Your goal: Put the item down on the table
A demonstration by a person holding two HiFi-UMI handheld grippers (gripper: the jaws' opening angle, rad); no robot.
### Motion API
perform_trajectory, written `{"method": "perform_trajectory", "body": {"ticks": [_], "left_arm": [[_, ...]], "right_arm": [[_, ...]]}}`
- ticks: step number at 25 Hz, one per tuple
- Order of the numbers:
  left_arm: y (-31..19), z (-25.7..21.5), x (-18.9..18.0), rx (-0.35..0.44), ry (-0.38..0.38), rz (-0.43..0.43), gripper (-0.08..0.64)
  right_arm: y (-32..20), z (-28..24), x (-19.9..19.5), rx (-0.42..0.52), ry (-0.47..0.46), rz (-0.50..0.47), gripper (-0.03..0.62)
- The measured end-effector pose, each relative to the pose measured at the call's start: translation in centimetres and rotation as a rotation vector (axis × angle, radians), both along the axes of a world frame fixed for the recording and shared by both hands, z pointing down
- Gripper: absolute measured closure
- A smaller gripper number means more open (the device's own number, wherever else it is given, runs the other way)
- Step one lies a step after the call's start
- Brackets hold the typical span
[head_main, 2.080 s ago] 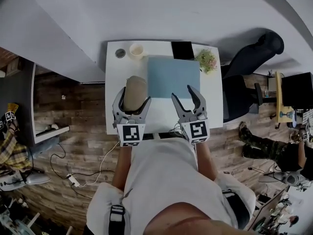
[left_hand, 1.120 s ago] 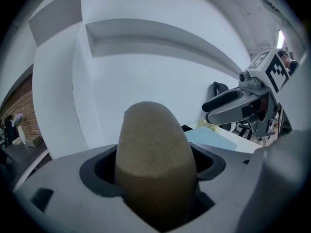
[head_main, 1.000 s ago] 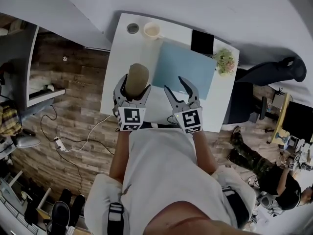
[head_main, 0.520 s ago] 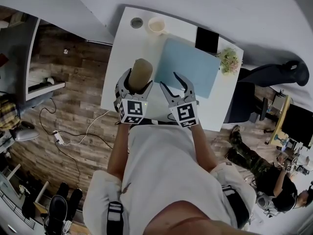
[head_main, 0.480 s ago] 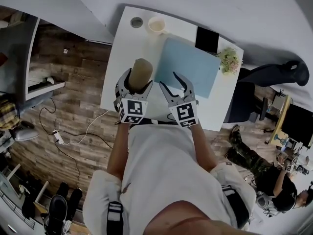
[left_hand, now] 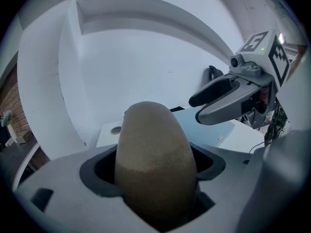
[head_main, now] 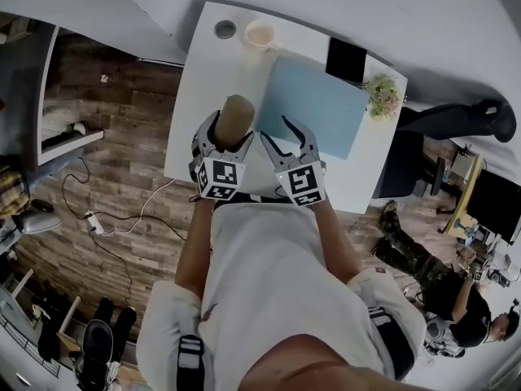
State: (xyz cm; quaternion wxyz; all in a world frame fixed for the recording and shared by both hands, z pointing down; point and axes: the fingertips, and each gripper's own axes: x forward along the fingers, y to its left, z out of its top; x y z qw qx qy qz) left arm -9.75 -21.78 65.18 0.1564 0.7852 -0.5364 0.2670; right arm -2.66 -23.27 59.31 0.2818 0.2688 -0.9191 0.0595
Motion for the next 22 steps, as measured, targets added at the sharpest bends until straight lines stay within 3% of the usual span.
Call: {"method": "perform_trajectory", "body": {"ticks": [22], "left_arm": [[0.7, 6.0, 0.2, -0.127, -0.015, 0.066, 0.146]], "right_arm": [[-0.2, 5.0, -1.7, -0.056, 0.092, -0.047, 0.348]]}}
